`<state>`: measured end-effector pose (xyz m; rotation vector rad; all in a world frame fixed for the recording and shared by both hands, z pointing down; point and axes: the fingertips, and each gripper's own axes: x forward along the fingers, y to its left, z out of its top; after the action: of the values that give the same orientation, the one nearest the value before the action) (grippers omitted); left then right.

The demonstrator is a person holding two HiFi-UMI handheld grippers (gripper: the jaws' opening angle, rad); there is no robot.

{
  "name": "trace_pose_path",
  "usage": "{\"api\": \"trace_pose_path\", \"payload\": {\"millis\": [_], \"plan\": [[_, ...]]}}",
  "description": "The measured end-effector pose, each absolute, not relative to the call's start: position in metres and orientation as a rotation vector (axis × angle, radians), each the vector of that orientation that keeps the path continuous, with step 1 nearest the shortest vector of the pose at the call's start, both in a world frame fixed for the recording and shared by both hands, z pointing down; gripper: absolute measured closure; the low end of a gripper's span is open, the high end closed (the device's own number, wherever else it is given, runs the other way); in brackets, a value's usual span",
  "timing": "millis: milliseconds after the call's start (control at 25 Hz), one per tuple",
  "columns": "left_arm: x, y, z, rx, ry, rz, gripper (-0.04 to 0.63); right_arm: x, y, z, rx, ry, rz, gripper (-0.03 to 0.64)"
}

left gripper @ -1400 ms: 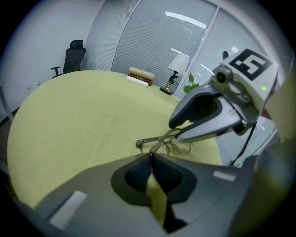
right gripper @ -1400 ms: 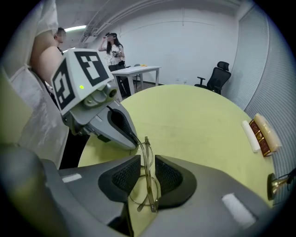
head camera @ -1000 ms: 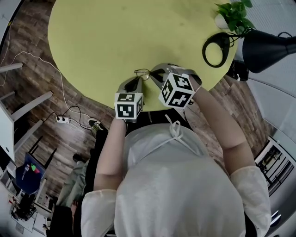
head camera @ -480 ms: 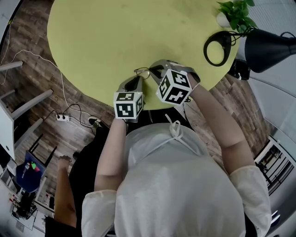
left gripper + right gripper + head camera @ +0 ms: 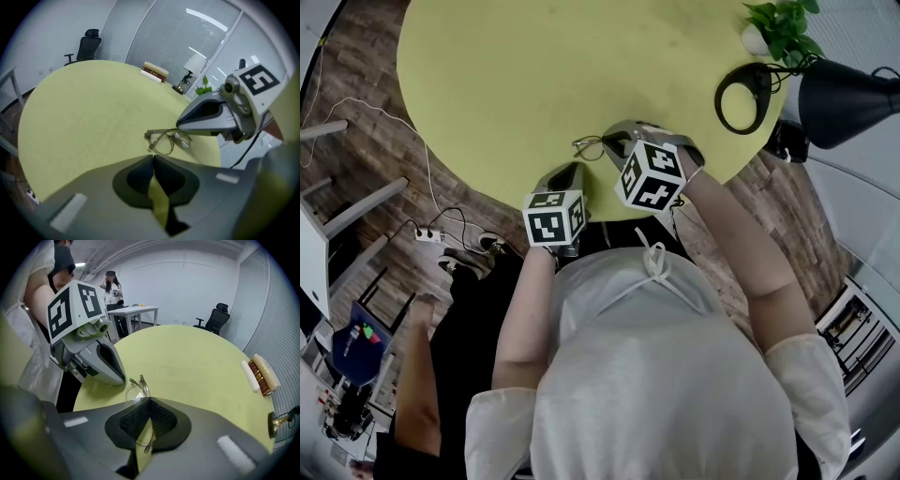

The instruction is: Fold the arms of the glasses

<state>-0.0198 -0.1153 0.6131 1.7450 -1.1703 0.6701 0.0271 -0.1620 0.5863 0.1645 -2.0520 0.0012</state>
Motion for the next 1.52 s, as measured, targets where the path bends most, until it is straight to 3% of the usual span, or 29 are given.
{"api": "trace_pose_path", "payload": {"millis": [400, 720, 1160, 1520], "plan": [[-0.025, -0.131, 0.586, 1.819, -1.22, 0.592, 0.586, 0.022, -0.168, 0.558, 0.255, -2.141, 0.065, 0.617], [-0.031, -0.158, 0.488, 2.049, -1.379, 0.486, 0.588, 0.044, -0.179, 0.479, 0.712, -2.36, 0.371, 0.618], [-0.012, -0.164, 0.322, 2.519, -1.551, 0.335, 0.588, 0.079, -0.175, 0.344, 1.23, -2.518, 0.115, 0.62], [0.014, -0.158, 0.293, 2.627, -1.49, 0.309, 0.588, 0.101, -0.165, 0.328, 1.36, -2.48, 0.067, 0.62]]}}
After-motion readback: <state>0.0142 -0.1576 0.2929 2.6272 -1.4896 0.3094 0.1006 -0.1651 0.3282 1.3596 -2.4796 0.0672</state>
